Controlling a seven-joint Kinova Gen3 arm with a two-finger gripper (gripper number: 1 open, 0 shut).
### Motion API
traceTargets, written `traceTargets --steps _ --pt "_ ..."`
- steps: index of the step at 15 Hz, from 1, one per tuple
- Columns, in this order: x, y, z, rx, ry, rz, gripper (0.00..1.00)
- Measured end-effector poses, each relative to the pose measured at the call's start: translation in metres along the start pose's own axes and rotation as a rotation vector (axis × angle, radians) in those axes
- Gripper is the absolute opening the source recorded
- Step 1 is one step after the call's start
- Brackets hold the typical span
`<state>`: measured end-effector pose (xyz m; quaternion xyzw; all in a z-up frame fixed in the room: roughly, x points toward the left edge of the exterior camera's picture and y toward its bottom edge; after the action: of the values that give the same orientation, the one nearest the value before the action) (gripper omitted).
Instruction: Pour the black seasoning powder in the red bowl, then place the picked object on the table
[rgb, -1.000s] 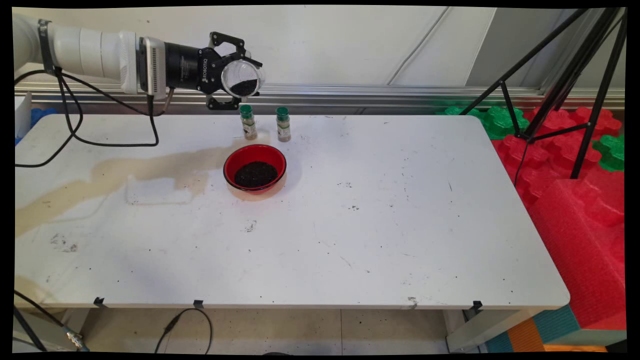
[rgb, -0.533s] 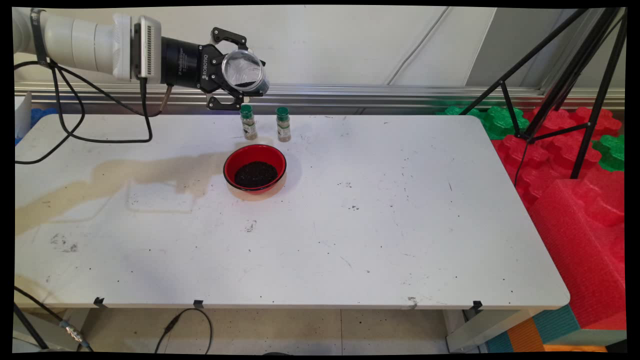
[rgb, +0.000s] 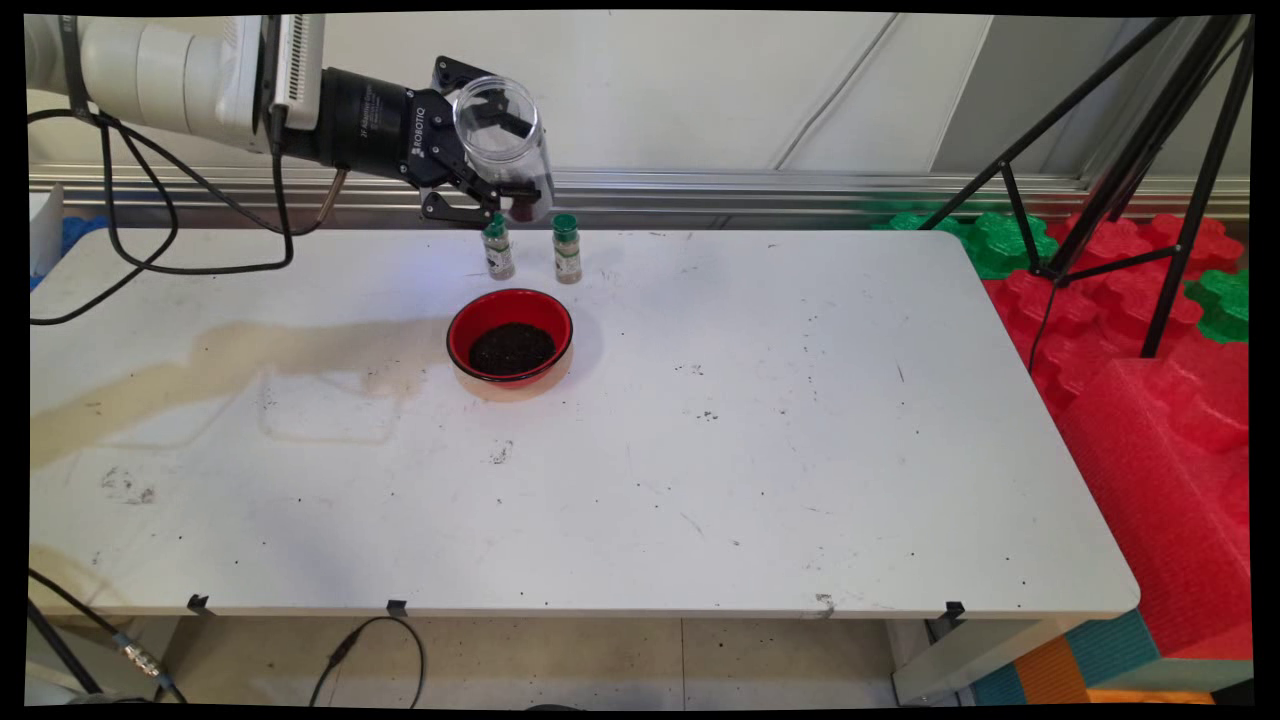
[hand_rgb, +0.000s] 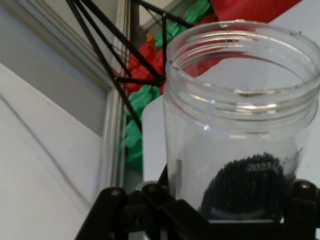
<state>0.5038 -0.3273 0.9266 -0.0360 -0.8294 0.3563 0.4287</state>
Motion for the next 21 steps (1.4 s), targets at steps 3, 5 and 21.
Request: traceTargets --steps 3,5,21 --pt "0.007 0.005 0.004 -0.033 0.019 -0.079 0.0" --pt "0.01 0.01 0.008 -0.056 0.03 -0.127 0.0" --pt "-0.014 0.086 0.052 -0.238 0.087 -0.419 0.0"
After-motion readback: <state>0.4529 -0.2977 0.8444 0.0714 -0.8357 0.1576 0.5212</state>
